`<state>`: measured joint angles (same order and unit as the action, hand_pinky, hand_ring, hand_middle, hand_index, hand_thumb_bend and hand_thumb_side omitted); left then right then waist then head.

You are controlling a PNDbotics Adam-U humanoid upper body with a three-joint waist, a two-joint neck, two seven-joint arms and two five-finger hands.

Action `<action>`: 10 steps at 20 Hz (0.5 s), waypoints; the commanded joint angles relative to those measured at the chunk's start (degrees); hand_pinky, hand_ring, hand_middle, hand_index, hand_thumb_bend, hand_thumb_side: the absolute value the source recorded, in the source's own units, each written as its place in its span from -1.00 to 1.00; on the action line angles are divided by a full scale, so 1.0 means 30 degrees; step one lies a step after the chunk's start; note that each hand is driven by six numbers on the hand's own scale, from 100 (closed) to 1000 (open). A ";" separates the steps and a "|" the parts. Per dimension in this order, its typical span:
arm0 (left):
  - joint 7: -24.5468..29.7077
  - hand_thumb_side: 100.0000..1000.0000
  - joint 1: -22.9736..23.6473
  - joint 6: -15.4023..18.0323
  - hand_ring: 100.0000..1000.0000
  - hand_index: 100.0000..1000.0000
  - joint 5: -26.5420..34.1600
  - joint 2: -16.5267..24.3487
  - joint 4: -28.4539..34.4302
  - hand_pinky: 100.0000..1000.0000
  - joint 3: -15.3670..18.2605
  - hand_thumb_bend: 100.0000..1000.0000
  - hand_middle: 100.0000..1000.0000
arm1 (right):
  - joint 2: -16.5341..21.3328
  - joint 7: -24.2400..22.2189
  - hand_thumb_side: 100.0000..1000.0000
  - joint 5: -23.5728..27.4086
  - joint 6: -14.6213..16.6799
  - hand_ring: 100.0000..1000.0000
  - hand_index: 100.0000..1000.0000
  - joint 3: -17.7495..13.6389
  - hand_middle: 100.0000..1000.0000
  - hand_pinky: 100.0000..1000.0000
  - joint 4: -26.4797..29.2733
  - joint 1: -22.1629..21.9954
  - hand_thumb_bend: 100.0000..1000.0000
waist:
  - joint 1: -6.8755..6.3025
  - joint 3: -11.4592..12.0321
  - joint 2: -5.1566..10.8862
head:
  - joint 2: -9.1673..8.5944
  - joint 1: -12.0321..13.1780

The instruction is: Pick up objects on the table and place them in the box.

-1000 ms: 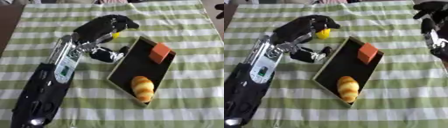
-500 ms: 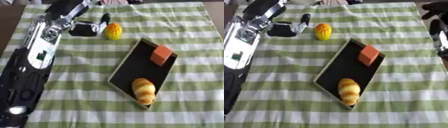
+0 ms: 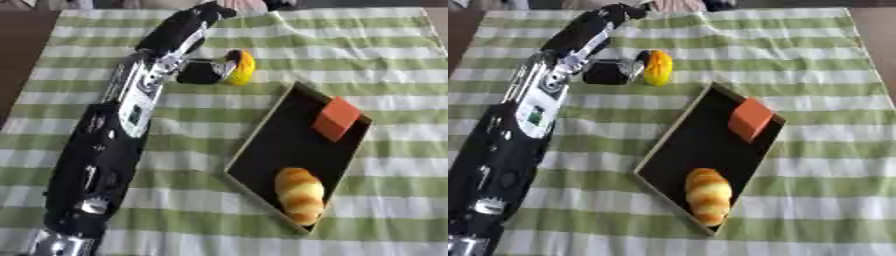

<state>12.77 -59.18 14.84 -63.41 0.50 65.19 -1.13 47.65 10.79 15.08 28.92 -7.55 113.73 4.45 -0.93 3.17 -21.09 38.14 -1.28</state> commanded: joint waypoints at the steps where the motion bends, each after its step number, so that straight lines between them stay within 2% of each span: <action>1: -0.0081 0.26 -0.0667 -0.0075 0.80 0.83 -0.0481 -0.0154 -0.0168 0.70 0.0379 -0.48 0.61 | 0.0625 -0.0164 -0.18 0.0220 -0.0024 0.62 0.52 -0.0069 0.05 0.87 0.0286 0.0302 -1.00 | 0.0035 -0.0189 0.0307 | -0.0429 0.0293; 10: -0.0520 0.26 -0.1052 -0.1185 0.82 0.82 -0.1824 -0.0408 -0.0922 0.71 0.1129 -0.39 0.62 | 0.0568 -0.0702 -0.18 0.0524 -0.0284 0.61 0.52 0.0264 0.05 0.88 0.0286 0.0738 -1.00 | -0.0025 -0.0744 0.0168 | -0.0685 0.0750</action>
<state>11.53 -60.88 11.85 -68.18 -0.79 62.11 1.73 47.65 9.02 16.21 28.00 -6.37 113.73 6.14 -1.22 1.09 -21.61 36.96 0.69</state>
